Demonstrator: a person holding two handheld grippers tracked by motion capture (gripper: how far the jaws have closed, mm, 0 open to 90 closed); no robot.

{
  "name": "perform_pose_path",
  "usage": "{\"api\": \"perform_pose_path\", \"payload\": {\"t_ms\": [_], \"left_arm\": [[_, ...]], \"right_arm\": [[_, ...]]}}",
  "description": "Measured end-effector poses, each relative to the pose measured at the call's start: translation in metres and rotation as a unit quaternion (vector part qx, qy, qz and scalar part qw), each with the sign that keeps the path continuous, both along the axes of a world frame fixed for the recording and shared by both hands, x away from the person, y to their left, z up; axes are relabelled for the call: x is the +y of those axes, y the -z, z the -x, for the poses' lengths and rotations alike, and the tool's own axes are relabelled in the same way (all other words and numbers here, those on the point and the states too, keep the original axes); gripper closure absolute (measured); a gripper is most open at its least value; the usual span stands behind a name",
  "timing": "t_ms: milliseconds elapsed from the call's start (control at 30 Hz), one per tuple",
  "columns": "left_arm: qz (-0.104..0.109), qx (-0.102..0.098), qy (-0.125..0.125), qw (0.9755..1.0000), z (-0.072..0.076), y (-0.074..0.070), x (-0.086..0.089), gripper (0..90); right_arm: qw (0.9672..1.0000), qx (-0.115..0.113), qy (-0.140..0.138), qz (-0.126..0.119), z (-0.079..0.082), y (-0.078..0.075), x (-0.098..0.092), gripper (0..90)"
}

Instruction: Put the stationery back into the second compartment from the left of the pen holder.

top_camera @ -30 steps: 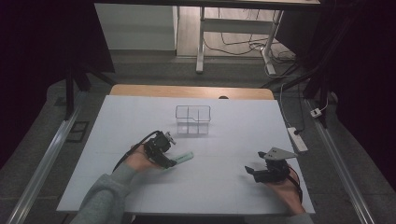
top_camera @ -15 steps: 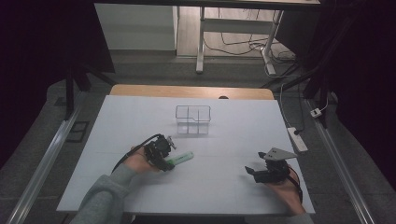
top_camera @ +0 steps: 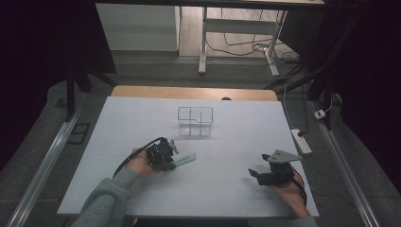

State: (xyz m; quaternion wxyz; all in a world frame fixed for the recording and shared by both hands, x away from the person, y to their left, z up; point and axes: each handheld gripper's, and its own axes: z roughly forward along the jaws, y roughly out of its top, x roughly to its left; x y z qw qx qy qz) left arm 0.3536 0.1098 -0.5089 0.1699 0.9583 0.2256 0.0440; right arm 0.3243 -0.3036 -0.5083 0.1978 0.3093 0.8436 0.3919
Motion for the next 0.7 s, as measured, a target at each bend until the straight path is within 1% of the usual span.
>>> {"api": "perform_pose_path", "payload": {"t_ms": [100,133,267,333,500,567,700], "left_arm": [[0.002,-0.002,0.002,1.0000,0.000,0.000,0.001,66.5],[0.002,-0.005,0.001,1.0000,0.000,-0.001,0.001,66.5],[0.023,-0.008,-0.003,0.9997,0.000,-0.008,0.006,66.5],[0.032,-0.014,-0.004,0.9994,0.001,-0.012,0.007,66.5],[0.040,-0.028,0.011,0.9987,0.007,-0.020,0.002,66.5],[0.037,-0.033,0.020,0.9986,0.010,-0.023,-0.003,66.4],[0.044,-0.038,0.037,0.9976,0.015,-0.027,-0.010,66.5]], "right_arm": [[1.0000,0.000,0.000,0.001,0.000,0.000,0.000,18.0],[1.0000,0.000,0.001,0.000,0.000,-0.001,0.000,18.0],[1.0000,-0.005,0.002,-0.005,0.001,-0.001,-0.001,18.1],[1.0000,-0.006,0.001,-0.005,0.001,-0.002,-0.001,18.1],[0.9999,-0.011,-0.004,-0.004,0.003,-0.004,0.003,18.1],[0.9999,-0.012,-0.007,-0.002,0.003,-0.005,0.004,18.1],[0.9998,-0.014,-0.010,-0.006,0.004,-0.005,0.005,18.1]]}}
